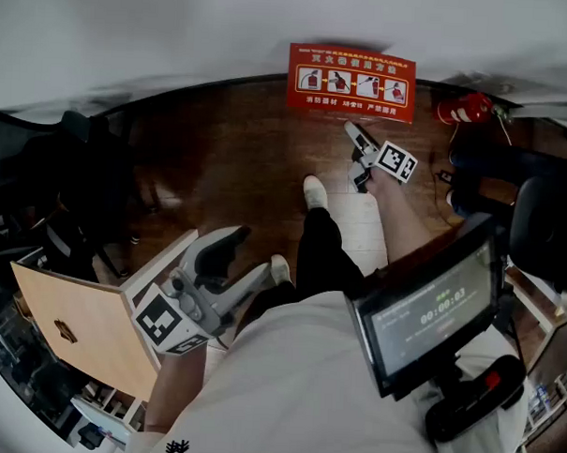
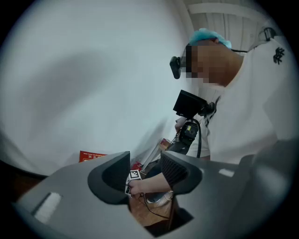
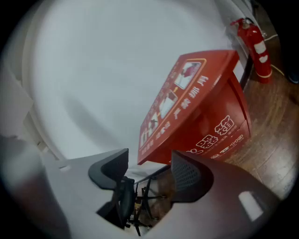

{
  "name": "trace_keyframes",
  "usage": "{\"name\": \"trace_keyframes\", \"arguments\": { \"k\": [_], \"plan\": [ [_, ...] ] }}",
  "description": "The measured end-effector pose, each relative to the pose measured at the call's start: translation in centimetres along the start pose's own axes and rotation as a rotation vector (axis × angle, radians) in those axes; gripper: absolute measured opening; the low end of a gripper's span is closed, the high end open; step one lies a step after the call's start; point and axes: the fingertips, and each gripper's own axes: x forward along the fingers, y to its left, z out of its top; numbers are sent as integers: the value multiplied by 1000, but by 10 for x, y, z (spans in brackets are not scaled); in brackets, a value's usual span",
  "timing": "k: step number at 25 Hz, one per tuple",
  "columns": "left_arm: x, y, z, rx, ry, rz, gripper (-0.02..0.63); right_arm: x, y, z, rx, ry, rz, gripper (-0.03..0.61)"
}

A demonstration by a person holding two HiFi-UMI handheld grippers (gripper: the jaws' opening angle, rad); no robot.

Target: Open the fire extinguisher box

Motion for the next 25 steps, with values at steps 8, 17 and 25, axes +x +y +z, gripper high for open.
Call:
{"name": "trace_keyframes", "arguments": {
  "k": [8, 17, 25],
  "plan": [
    [37, 21, 6, -35, 5, 17, 192, 32, -15, 57, 100, -135, 100, 281],
    [44, 22, 8, -54, 21, -1, 192, 17, 2, 53, 100, -158, 115, 100],
    [52, 11, 11, -54, 12, -50, 192, -7, 83, 79, 82, -193, 281, 77]
  ]
}}
